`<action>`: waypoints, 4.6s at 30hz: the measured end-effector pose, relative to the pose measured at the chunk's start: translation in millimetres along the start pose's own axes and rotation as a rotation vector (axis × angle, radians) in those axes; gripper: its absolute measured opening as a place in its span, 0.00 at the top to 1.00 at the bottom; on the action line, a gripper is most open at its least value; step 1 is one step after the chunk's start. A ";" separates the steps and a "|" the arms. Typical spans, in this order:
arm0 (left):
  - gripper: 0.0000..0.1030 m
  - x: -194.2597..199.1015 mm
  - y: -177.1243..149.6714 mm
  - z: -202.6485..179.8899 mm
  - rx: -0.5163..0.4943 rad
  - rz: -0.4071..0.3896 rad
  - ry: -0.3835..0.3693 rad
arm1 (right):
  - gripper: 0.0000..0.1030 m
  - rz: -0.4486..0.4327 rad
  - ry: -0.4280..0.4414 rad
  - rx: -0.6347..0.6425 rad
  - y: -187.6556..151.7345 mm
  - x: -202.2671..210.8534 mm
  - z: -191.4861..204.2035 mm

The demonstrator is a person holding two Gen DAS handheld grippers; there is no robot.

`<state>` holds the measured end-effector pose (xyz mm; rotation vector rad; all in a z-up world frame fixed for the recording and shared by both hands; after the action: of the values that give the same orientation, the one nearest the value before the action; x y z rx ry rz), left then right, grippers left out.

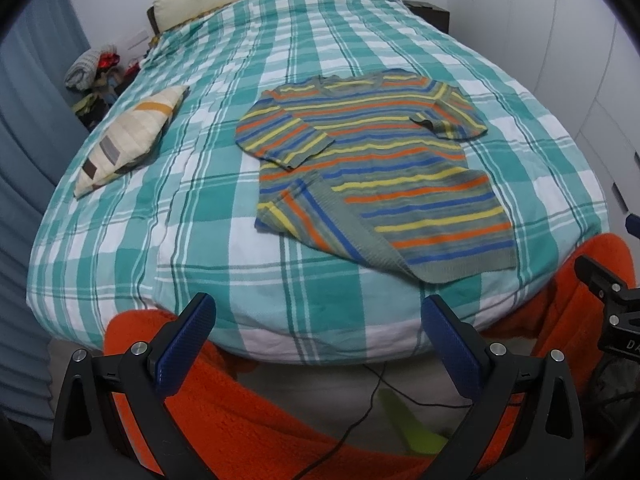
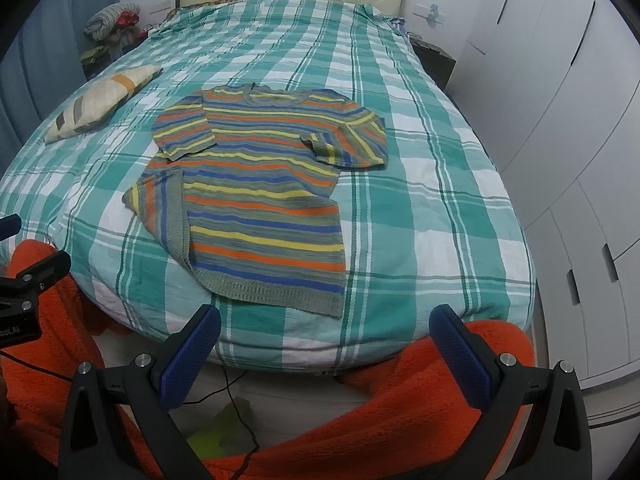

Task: Fold small clothes

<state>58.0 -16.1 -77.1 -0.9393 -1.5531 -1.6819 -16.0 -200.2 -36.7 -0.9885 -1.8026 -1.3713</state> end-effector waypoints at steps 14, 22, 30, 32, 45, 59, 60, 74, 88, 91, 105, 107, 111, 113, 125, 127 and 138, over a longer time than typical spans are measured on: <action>0.00 -2.8 1.0 -0.7 -0.006 0.002 0.002 | 0.00 0.005 -0.014 0.005 0.8 -2.1 -1.7; 0.00 -4.8 2.5 -0.2 -0.007 0.005 -0.001 | 0.00 0.009 -0.017 0.007 0.9 -3.8 -2.2; 0.00 -5.4 1.6 -0.5 -0.007 0.008 0.000 | 0.00 0.013 -0.017 0.009 0.1 -5.2 -1.2; 0.00 -5.6 1.0 -0.6 -0.006 0.008 0.000 | 0.00 0.013 -0.016 0.009 0.3 -5.2 -0.9; 0.00 -6.6 -0.6 -0.5 -0.005 0.007 -0.001 | 0.00 0.014 -0.016 0.008 0.1 -6.0 0.1; 0.01 -6.6 -0.2 -0.4 -0.005 0.009 -0.001 | 0.00 0.016 -0.015 0.008 -0.1 -6.7 -0.2; 0.01 -6.6 -0.1 -0.4 -0.006 0.009 0.000 | 0.00 0.015 -0.015 0.007 0.2 -6.5 -0.1; 0.00 -6.8 -0.8 -0.2 -0.005 0.010 -0.001 | 0.00 0.014 -0.013 0.005 -3.3 -8.4 1.8; 0.01 -9.3 -9.2 5.1 -0.006 0.016 0.020 | 0.00 0.015 -0.010 0.003 -4.0 -8.7 3.2; 0.01 -9.2 -10.3 5.9 -0.007 0.017 0.021 | 0.00 0.015 -0.009 0.008 -4.8 -8.8 3.6; 0.00 -8.5 -8.1 11.9 0.002 0.014 0.031 | 0.00 0.009 0.050 0.041 -1.9 -7.2 17.2; 0.00 -10.5 0.9 31.7 0.049 -0.003 0.062 | 0.00 -0.034 0.146 0.074 7.1 -7.0 22.9; 0.01 -15.9 8.7 82.4 0.192 0.007 0.090 | 0.00 -0.174 0.457 0.107 35.8 -21.4 30.6; 0.01 -15.4 6.3 103.8 0.246 0.010 0.099 | 0.00 -0.175 0.593 0.112 56.6 -53.2 40.6; 0.01 -39.6 -14.1 143.9 0.399 0.093 0.092 | 0.19 0.082 1.067 0.335 53.8 -144.9 232.7; 0.01 -50.3 -11.9 153.3 0.441 0.095 0.054 | 0.21 0.090 1.226 0.534 18.1 -95.9 250.0; 0.01 -155.5 36.5 72.1 0.338 0.238 -0.298 | 0.20 0.071 0.658 -0.081 -11.5 -154.3 -24.9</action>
<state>176.3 51.9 -187.1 -1.1754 -1.7677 -1.1083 52.3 -253.3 -167.3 -0.5353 -1.2158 -1.5067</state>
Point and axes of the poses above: each gripper's, at about its wrist camera, not at the fingertips, and x roughly against the way its jaws point, z to its left, y to its top, the point moved 6 cm from there along -x, roughly the way its jaws point, and after that the axes turned 11 degrees about x, right-handed, at the moved point
